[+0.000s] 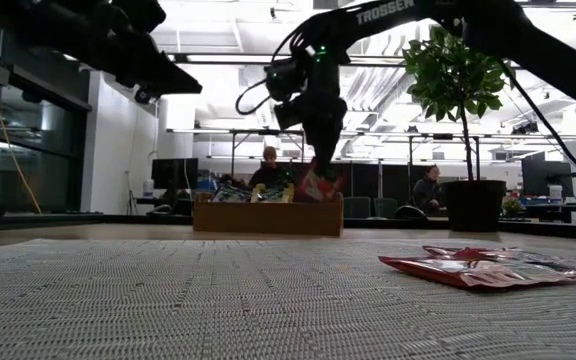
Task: Pick & Place Tea
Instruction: Put the red tea bag into the right section of the wooden organizer
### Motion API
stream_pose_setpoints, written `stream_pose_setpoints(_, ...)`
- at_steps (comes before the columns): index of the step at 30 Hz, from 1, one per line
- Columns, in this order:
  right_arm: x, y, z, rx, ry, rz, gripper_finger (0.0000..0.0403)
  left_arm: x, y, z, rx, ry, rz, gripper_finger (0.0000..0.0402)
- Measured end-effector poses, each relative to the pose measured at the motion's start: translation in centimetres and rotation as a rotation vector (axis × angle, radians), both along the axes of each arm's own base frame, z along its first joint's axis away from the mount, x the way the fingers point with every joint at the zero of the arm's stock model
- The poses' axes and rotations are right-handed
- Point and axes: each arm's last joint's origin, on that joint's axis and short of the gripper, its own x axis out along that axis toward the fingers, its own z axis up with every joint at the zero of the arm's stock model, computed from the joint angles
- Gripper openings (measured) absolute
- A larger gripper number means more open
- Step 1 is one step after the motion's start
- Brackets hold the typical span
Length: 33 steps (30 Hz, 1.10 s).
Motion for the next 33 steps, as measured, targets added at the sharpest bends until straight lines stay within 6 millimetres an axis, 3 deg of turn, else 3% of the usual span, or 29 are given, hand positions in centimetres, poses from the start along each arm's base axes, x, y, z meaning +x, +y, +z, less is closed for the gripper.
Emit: stream_pose_setpoints(33,-0.03,0.44,-0.45,-0.029,0.063,0.130,0.0000,-0.03,-0.02,-0.11,0.003,0.017,-0.009,0.0108)
